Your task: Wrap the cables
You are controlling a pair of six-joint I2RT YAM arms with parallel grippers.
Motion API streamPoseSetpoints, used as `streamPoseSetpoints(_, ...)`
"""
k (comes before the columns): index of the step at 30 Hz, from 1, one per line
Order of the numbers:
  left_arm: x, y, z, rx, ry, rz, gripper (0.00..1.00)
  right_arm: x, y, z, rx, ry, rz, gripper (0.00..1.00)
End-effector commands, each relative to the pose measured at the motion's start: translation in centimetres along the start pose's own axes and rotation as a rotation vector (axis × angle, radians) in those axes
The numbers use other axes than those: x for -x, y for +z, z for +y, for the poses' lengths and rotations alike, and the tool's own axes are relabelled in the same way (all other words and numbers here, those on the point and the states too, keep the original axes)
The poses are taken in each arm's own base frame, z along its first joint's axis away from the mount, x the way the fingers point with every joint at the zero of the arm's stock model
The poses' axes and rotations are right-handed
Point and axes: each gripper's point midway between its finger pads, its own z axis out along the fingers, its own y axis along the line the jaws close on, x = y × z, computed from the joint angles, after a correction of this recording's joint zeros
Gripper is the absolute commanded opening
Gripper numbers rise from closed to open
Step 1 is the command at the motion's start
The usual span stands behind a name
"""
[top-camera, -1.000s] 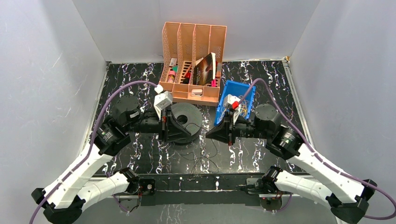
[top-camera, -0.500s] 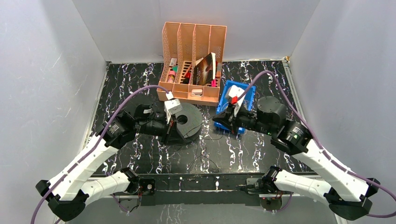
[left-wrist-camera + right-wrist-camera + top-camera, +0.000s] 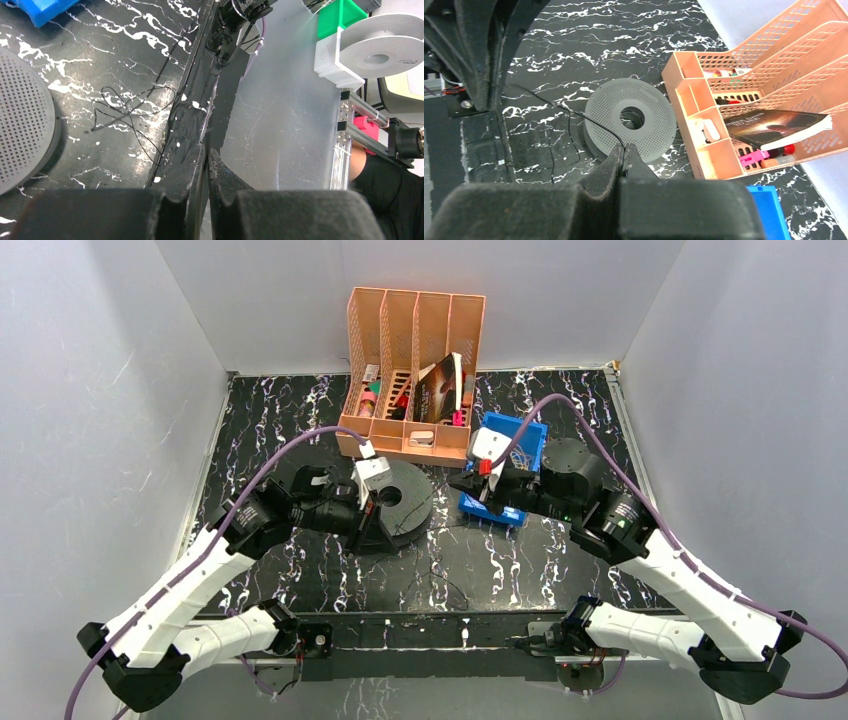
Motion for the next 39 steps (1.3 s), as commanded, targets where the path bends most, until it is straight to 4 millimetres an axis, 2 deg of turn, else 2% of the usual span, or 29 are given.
streamPoseSetpoints(1, -0.3, -0.6, -0.4, 0.015, -0.004, 0.011, 0.1, 3.5, -1.0, -1.7, -0.072, -0.05, -0.105, 0.0)
streamPoseSetpoints(6, 1.7, -1.6, 0.6, 0.123, 0.033, -0.081, 0.41, 1.6, -1.3, -1.1, -0.067, -0.008, -0.066, 0.0)
streamPoseSetpoints(13, 3.8, -3.6, 2.5, 0.3, 0.079, -0.176, 0.61, -0.8, -2.6, -1.2, -0.126, 0.081, 0.009, 0.0)
streamPoseSetpoints(18, 5.1, -5.2, 3.6, 0.412, 0.099, -0.236, 0.69, -2.2, -3.6, -1.1, -0.172, 0.193, 0.062, 0.0)
streamPoseSetpoints(24, 5.4, -5.1, 4.6, 0.453, 0.096, -0.241, 0.74, -2.9, -5.0, -0.9, -0.235, 0.353, 0.076, 0.0)
streamPoseSetpoints(27, 5.0, -4.4, 5.6, 0.476, 0.075, -0.212, 0.74, -2.2, -6.1, -0.9, -0.26, 0.424, 0.085, 0.0)
streamPoseSetpoints(34, 4.3, -2.9, 7.7, 0.513, 0.042, -0.164, 0.74, 0.4, -10.8, -3.5, -0.469, 0.569, 0.069, 0.0)
streamPoseSetpoints(37, 4.2, -2.2, 8.7, 0.534, 0.032, -0.149, 0.74, 1.5, -12.2, -4.8, -0.549, 0.585, 0.047, 0.0)
streamPoseSetpoints(39, 3.8, -0.9, 9.6, 0.525, 0.019, -0.135, 0.75, 1.7, -12.6, -6.1, -0.626, 0.594, 0.028, 0.0)
